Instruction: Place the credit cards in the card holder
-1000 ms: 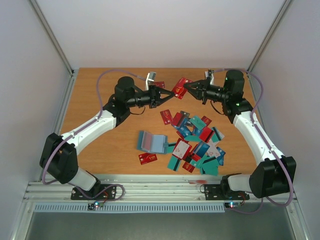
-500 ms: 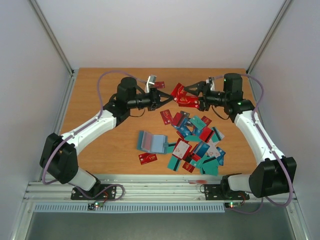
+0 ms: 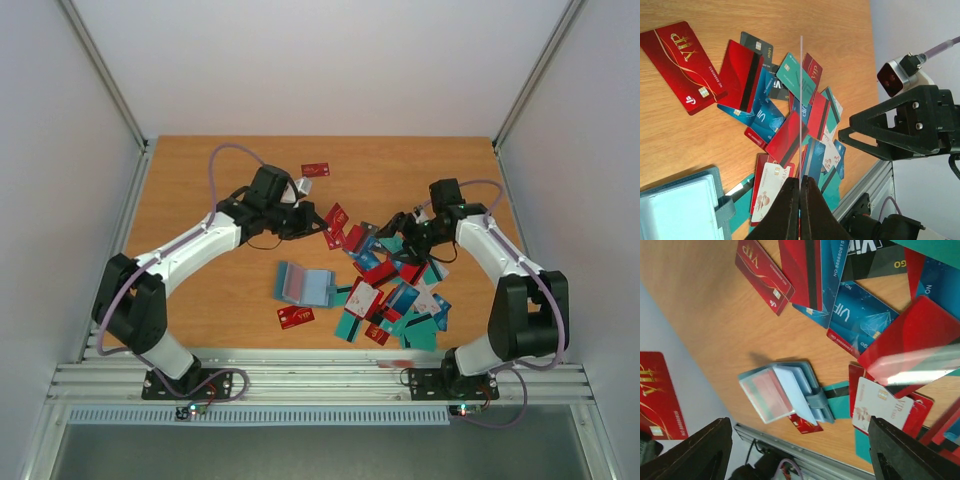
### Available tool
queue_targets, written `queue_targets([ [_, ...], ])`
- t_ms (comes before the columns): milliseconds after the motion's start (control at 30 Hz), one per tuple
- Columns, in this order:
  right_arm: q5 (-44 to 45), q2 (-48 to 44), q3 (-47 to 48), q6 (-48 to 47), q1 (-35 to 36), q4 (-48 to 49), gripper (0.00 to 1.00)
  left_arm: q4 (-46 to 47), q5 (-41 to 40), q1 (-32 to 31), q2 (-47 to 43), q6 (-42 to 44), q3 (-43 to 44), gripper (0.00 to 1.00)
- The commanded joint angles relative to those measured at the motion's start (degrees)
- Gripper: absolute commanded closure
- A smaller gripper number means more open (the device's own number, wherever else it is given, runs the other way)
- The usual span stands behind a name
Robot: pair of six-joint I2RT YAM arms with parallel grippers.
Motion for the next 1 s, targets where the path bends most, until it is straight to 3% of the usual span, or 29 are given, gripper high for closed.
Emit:
queue_targets([
  [0, 0.82, -2.42, 2.14, -8.06, -0.7, -3.8, 0.24, 1.71, 0.81, -0.03, -0.39, 0.36, 1.9, 1.0],
  [100, -8.87, -4.75, 2.27, -6.45, -0.7, 3.53, 0.24, 5.15, 3.36, -0.02, -1.17, -2.74, 1.8, 1.0],
  [233, -19.63, -6.72, 1.77, 4.41, -0.7, 17.54, 0.24, 13.08, 7.44, 0.05, -1.29, -10.36, 0.92, 1.0],
  [433, -21.79, -7.48, 2.67, 18.41, -0.62, 31.5, 0.28, 26.26, 10.49, 0.12, -1.33, -21.88, -0.86, 1.0],
  [633, -22.43, -6.54, 3.28, 25.3, -0.58, 39.0, 0.38, 41.79, 12.44, 0.12, 0.12, -34.2, -3.83, 1.0],
  [967, -23.62, -3.69, 2.33, 31.6, 0.82, 50.82, 0.61, 46.57, 13.63, 0.15, 1.43, -38.32, -4.32, 1.0],
])
